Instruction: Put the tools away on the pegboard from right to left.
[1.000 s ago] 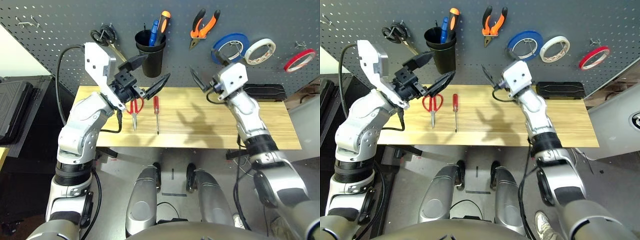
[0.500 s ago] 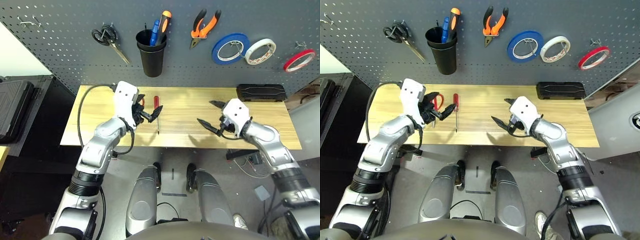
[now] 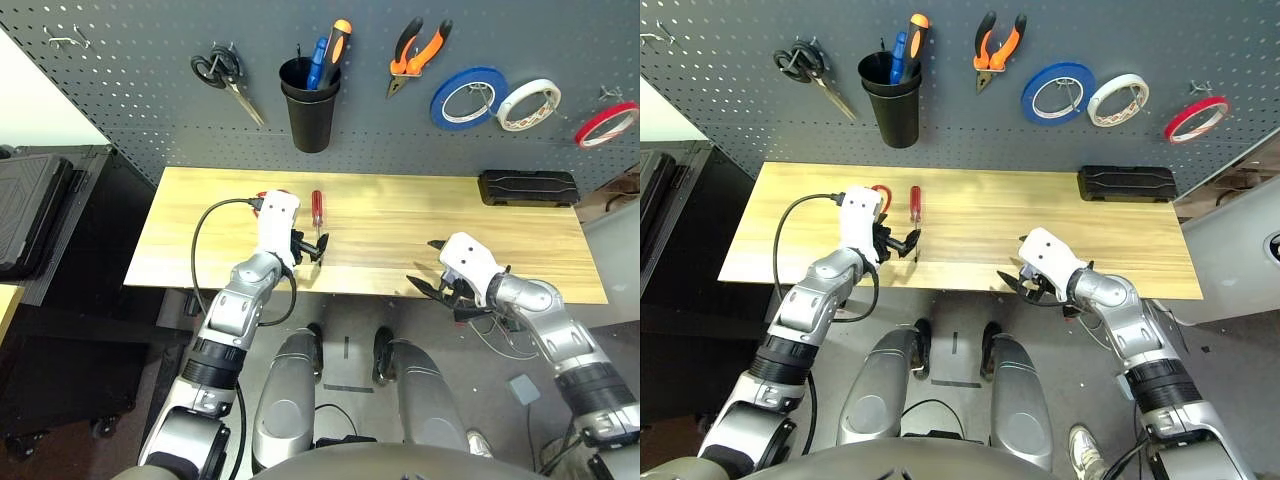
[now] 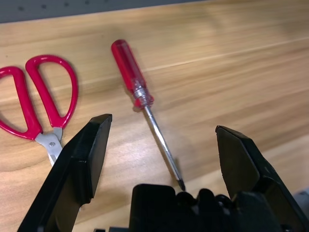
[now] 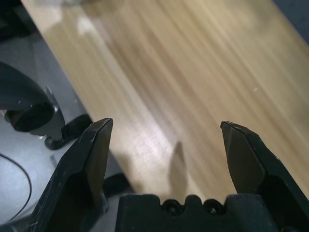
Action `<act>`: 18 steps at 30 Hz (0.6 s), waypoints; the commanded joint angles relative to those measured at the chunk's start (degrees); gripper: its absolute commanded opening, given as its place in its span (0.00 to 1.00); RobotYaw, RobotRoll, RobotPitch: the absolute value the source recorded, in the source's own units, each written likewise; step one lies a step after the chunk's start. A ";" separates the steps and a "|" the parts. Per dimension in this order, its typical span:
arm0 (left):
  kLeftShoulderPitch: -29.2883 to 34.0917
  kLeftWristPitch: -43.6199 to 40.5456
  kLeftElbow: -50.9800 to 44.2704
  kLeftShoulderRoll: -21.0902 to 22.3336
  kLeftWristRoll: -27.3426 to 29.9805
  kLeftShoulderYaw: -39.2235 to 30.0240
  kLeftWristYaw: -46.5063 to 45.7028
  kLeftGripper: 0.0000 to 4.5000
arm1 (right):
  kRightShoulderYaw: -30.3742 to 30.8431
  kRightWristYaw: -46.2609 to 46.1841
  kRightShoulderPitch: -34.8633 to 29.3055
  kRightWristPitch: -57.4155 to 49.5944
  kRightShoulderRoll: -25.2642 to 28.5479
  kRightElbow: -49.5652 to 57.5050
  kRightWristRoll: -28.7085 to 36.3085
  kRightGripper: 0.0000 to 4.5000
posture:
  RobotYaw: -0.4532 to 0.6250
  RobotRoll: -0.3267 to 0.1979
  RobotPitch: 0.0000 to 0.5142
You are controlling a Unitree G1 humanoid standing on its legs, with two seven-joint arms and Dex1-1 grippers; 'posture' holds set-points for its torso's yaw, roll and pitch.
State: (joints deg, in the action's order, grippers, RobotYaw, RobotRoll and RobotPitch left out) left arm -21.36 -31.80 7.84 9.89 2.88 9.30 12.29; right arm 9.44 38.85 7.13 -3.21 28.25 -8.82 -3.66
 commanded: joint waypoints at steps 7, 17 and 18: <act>-7.63 -2.05 13.54 -3.72 -1.25 -2.07 -2.58 1.00 | 2.43 -2.04 -2.56 -5.95 -1.29 4.82 -1.83 0.99 | 0.52 0.62 0.72; -21.22 7.48 39.26 -6.34 -1.23 -6.67 -5.91 1.00 | 2.13 -4.30 -4.65 -11.04 -2.13 12.02 -1.72 0.99 | 0.46 0.62 0.71; -22.39 8.94 41.65 -6.51 -1.36 -7.00 -6.10 1.00 | 2.03 -4.56 -5.04 -11.41 -2.08 12.72 -1.70 0.99 | 0.45 0.62 0.71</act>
State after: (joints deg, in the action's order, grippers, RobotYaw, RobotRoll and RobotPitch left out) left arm -43.65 -24.77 46.15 4.07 1.96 2.67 6.67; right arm 11.18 34.57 3.69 -13.48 25.99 2.95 -5.02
